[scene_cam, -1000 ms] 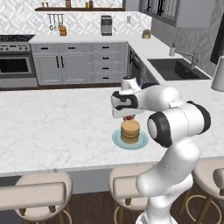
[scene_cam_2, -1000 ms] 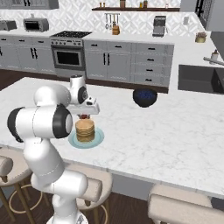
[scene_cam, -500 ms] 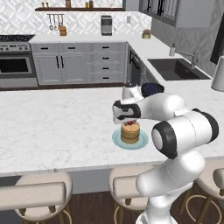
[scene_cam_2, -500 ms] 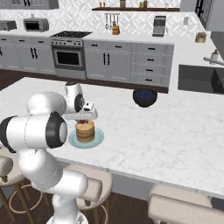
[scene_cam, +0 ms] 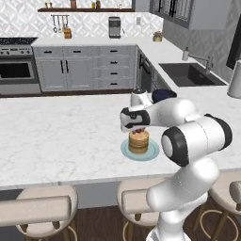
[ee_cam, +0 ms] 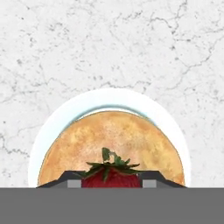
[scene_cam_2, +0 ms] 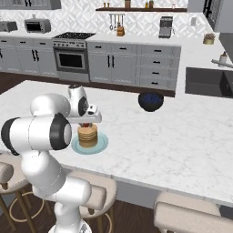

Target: Take the strawberry from the fridge and place it on top of the pancake, located on the dining counter.

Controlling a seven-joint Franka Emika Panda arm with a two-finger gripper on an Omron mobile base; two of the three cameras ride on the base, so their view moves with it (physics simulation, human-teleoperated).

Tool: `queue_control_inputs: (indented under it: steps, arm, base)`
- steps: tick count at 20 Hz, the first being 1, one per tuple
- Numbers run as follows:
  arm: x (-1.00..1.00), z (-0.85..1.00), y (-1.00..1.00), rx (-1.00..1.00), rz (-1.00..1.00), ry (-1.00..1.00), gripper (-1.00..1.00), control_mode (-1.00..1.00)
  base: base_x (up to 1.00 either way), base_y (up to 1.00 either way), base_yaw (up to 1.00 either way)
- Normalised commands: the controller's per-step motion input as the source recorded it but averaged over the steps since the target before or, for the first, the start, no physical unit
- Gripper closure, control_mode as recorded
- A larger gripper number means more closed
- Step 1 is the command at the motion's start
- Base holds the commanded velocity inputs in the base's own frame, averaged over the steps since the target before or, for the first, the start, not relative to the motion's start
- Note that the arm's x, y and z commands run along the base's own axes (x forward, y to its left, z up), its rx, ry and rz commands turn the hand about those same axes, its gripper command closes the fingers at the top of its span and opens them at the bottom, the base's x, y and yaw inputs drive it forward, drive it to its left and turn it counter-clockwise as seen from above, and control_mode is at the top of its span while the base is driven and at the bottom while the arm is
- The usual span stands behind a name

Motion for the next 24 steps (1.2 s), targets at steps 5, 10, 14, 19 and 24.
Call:
queue_control_inputs:
  steps: [5,10,14,19,24]
  arm:
    - [-0.44,-0.06,0.0,0.0,0.04,-0.04,-1.0,-1.0]
    - [-0.51,0.21,-0.03,-0.01,0.02,-0.06,-1.0,-1.0]
    - [-0.54,0.71,-0.06,-0.05,0.0,-0.1,-1.0,-1.0]
    - [-0.75,0.64,0.0,0.0,0.0,-0.02,-1.0,-1.0]
    - [-0.79,0.58,0.0,0.0,0.0,0.0,-1.0,-1.0]
  base:
    - [0.0,0.0,0.0]
    - [0.0,0.0,0.0]
    - [0.0,0.0,0.0]
    - [0.0,0.0,0.0]
    - [0.0,0.0,0.0]
